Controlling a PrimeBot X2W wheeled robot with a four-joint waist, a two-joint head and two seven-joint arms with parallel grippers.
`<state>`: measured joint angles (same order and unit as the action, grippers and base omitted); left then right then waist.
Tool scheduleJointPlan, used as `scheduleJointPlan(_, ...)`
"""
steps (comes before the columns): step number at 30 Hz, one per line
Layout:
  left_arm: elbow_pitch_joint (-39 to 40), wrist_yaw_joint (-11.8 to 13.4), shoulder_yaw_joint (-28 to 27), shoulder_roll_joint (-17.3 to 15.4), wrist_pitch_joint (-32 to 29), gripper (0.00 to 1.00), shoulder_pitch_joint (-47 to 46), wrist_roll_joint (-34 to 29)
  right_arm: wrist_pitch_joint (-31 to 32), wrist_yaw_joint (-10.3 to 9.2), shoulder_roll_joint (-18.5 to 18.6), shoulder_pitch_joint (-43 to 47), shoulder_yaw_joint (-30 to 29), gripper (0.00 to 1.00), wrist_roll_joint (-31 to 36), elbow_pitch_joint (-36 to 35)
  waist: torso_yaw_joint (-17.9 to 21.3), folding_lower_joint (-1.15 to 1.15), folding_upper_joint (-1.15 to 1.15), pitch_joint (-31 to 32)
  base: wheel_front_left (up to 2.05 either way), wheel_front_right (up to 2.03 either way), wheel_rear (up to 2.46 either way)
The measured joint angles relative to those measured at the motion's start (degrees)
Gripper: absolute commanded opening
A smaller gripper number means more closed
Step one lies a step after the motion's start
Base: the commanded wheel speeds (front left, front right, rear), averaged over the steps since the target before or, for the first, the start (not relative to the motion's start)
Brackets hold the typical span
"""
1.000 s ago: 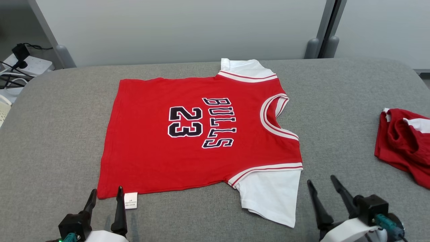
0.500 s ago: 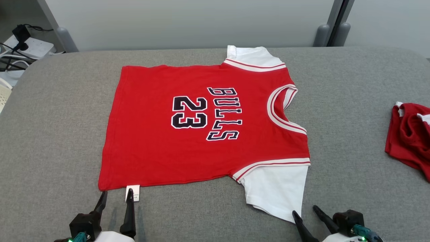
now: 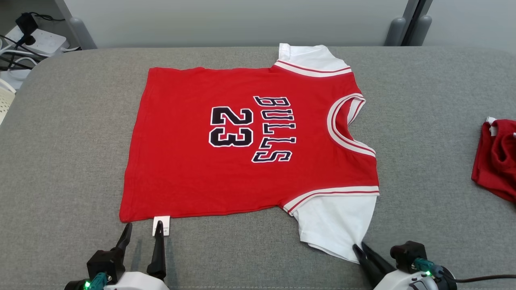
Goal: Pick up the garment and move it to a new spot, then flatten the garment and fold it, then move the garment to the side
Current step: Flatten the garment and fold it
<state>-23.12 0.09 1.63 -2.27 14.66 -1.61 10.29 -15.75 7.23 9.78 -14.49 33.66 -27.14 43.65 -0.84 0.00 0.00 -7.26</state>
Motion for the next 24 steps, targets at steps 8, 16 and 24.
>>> scheduleJointPlan(8,-0.9,0.1,-1.1,0.0,0.0,1.00,0.0,1.1,0.4,0.46,1.8,-0.3,2.0,0.00,-2.4,-0.6,1.2,0.00,0.00,0.4,0.00,0.00,0.00)
scheduleJointPlan(16,-4.2,0.2,-4.7,0.0,0.0,1.00,-1.1,3.0,0.5,0.47,4.6,1.0,2.6,0.00,-3.2,-2.2,3.4,0.00,0.00,0.9,0.00,0.00,0.00)
scheduleJointPlan(24,-8.5,0.2,-8.0,0.1,0.0,1.00,-3.7,4.5,0.6,0.47,4.9,1.0,4.1,0.00,-4.2,-3.1,5.4,0.00,0.00,0.4,0.00,0.00,0.00)
